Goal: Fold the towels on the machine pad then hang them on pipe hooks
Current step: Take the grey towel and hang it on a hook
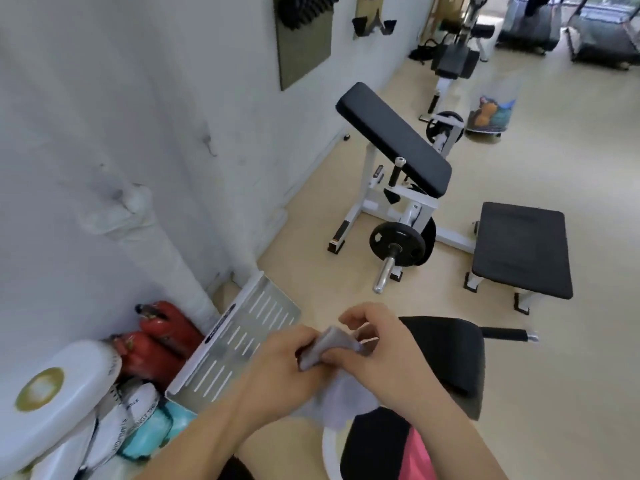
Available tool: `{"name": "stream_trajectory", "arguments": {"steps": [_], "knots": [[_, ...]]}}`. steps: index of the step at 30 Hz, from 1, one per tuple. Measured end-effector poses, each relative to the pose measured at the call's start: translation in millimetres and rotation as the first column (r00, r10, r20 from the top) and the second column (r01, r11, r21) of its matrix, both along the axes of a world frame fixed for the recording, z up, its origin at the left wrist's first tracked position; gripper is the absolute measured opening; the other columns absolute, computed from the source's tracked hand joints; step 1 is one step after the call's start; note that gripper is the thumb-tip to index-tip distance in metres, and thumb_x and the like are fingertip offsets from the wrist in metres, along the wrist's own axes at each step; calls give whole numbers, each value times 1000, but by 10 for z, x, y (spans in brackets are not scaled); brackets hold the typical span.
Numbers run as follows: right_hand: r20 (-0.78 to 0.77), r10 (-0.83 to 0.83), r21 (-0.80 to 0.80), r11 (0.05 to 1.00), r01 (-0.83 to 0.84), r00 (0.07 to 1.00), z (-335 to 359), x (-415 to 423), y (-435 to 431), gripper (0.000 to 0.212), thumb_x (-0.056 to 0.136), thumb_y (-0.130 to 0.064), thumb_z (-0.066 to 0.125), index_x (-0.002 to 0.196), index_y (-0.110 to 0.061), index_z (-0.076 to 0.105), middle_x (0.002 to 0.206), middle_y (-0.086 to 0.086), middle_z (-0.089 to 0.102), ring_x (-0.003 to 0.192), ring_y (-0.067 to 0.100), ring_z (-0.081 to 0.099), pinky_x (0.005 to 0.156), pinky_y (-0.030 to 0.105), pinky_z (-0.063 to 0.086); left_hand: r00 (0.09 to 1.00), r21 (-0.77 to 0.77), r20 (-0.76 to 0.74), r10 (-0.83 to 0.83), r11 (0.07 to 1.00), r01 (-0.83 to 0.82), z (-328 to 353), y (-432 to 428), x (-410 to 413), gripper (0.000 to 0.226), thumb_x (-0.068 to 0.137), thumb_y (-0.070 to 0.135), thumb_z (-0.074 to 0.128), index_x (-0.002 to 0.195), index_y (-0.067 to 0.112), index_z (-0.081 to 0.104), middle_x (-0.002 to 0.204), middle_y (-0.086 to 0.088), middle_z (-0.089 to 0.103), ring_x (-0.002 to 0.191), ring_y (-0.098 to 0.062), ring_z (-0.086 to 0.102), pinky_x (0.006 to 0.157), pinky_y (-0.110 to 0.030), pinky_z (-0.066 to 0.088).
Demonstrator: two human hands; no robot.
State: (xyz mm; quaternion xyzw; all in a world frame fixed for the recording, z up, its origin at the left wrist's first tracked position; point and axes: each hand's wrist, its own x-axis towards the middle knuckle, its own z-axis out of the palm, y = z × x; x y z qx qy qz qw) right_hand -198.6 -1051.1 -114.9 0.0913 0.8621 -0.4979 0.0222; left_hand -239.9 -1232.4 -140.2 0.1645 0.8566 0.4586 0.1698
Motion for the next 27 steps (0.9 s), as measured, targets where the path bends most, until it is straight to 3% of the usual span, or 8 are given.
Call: {"name": "stream_trajectory", "arguments": {"steps": [3,5,7,9,13,17,23,27], "knots": [[66,125,1,992,-125,990,25,-422,-231,23,83,-37,81,101,-41,68,99,-21,71,95,-6,63,77,11,47,994,15,55,93,996,-94,154,-404,-388,21,80,32,71,74,13,63,70,-2,61,67,-2,54,62,-26,44],[59,132,46,990,-135,989,66,-709,-358,24,84,-41,78,105,-44,67,102,-23,70,98,-7,62,82,14,49,982,75,127,138,986,-148,280,-700,-681,8,87,25,77,90,18,72,86,-5,73,80,-10,67,75,-33,55],[41,125,41,991,-126,991,158,-1005,-501,29,84,-41,80,108,-44,65,104,-23,69,99,-9,60,81,9,46,965,166,185,187,962,-219,475,-981,-956,12,92,20,75,104,24,75,100,-1,78,96,-17,74,88,-39,58],[37,112,-39,993,-111,993,300,-1343,-640,27,84,-31,82,106,-38,67,99,-18,71,94,-6,62,77,8,48,955,247,181,233,930,-274,692,-1212,-1238,16,94,20,73,108,28,76,105,1,79,99,-17,75,90,-41,60],[4,33,-299,954,-31,999,670,-2054,-917,29,82,-26,87,100,-13,70,96,8,75,94,22,73,86,40,58,946,295,121,302,899,-325,1079,-1540,-1871,15,89,16,78,101,25,73,93,1,79,86,-17,75,73,-30,61],[-44,-45,-497,868,17,998,1013,-2713,-1160,40,82,-33,81,113,-9,71,108,10,79,106,28,75,95,46,59,933,303,17,359,888,-347,1440,-1660,-2509,21,82,13,84,93,20,68,83,3,76,63,-8,67,55,-18,52],[-119,-50,-402,916,-2,992,1446,-3655,-1191,20,92,-36,74,105,-20,74,97,-3,81,93,15,77,74,28,61,910,247,-121,397,900,-359,1903,-1544,-3284,23,84,38,81,85,22,64,82,3,72,64,-7,62,55,-17,49],[-225,-30,-316,948,-44,974,1860,-4314,-1046,27,86,-42,81,98,-18,74,95,3,80,93,22,77,85,47,64,860,279,-158,484,858,-432,2249,-1415,-3718,17,86,34,79,85,23,66,81,2,72,67,-8,60,59,-19,51]]}}
